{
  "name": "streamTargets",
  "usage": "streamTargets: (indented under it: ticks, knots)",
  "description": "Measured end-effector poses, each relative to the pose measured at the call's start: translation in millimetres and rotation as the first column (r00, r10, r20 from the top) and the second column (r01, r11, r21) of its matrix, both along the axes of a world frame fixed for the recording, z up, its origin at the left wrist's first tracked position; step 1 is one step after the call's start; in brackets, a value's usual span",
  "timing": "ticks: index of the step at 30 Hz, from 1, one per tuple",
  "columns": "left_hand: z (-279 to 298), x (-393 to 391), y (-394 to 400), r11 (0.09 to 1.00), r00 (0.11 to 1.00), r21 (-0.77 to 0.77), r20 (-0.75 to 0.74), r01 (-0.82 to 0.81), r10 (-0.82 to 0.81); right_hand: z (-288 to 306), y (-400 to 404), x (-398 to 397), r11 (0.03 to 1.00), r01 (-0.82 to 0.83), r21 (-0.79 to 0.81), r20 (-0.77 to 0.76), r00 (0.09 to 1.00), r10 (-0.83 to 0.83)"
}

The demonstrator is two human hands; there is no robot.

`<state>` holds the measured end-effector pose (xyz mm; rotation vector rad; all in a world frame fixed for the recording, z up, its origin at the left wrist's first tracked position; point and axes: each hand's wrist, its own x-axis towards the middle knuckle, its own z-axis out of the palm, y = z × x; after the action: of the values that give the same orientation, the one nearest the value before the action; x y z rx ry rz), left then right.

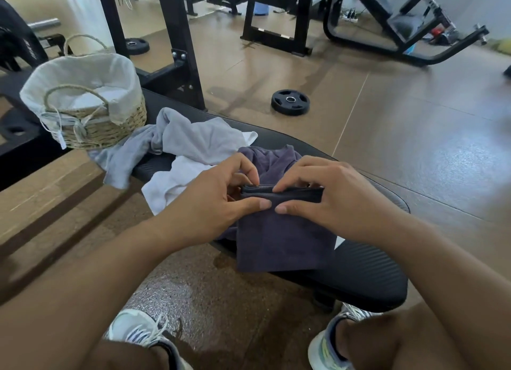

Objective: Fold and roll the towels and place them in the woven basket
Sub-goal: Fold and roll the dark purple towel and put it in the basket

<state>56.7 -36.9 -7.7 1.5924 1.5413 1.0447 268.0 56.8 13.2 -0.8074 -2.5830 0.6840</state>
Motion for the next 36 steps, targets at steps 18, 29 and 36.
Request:
streamTargets:
  ticks: [18,29,36]
  knots:
    - [-2.9,-8.4,-6.4,0.999,0.999,-0.030,0.039,0.032,-0.031,4.3,0.6,-14.5,0.989,0.056,-0.137,-0.004,0.998,-0.057]
    - [18.7,-7.3,-8.2,0.993,0.985,-0.079,0.150,0.092,-0.079,16.5,2.9,9.6,0.937,-0.068,-0.343,0.155,0.980,0.128]
    - [25.4,-5.7,-10.3,0.810,0.924,-0.445,0.162,0.381,-0.346,14.2,4.1,27.7,0.792,-0.083,-0.605,0.291,0.903,0.317]
